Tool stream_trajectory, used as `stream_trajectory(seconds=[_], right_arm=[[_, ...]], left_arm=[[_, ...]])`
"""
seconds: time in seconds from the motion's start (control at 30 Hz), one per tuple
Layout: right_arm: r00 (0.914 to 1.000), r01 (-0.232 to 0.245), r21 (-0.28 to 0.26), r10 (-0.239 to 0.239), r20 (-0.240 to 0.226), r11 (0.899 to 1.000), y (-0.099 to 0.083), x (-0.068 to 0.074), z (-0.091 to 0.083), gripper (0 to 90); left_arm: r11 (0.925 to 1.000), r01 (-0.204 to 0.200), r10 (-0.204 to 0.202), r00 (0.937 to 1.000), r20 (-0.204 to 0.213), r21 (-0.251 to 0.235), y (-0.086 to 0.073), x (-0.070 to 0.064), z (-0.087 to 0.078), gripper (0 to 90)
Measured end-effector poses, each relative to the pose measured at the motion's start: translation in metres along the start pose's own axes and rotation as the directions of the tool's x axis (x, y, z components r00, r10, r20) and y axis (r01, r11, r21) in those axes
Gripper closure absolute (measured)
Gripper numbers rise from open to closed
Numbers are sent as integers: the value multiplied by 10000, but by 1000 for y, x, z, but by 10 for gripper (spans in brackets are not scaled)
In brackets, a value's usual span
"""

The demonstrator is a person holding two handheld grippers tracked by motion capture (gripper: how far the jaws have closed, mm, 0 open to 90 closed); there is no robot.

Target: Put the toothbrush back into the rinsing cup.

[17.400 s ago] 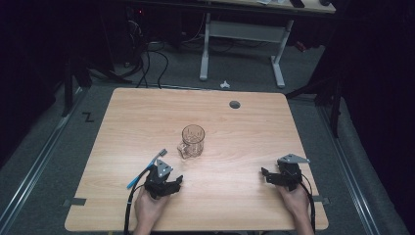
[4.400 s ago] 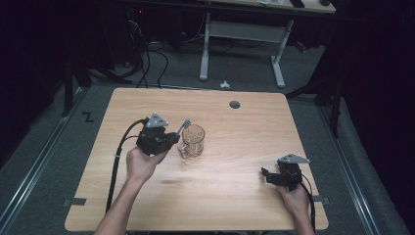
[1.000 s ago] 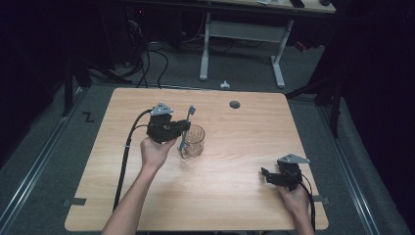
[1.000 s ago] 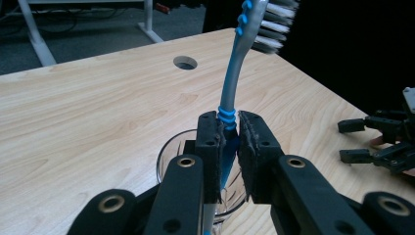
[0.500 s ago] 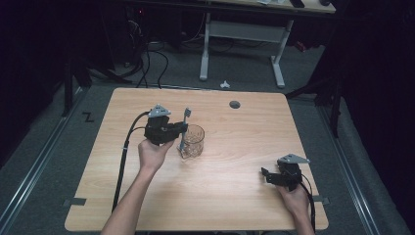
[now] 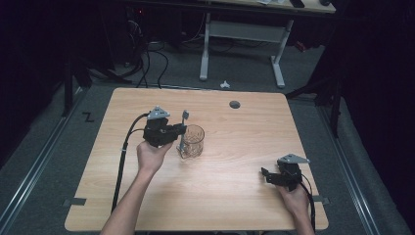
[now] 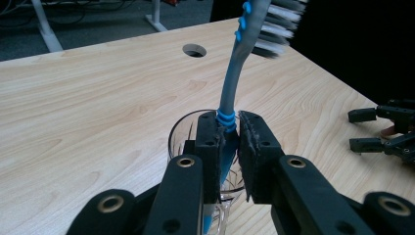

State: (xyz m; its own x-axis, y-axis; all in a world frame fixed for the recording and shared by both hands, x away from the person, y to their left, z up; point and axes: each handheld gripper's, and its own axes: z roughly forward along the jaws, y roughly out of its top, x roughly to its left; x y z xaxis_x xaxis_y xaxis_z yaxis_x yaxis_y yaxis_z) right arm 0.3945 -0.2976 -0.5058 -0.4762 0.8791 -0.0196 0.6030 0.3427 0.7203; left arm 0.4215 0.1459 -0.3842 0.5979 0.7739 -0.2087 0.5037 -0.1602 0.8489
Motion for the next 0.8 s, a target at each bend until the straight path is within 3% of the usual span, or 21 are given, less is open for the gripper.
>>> stream_trajectory(seconds=[0.8], right_arm=[[10000, 5, -1, -5, -6, 10000, 0, 0, 0, 229]], left_arm=[[9988, 475, -475, 9989, 18, 132, -21, 6, 5, 788]])
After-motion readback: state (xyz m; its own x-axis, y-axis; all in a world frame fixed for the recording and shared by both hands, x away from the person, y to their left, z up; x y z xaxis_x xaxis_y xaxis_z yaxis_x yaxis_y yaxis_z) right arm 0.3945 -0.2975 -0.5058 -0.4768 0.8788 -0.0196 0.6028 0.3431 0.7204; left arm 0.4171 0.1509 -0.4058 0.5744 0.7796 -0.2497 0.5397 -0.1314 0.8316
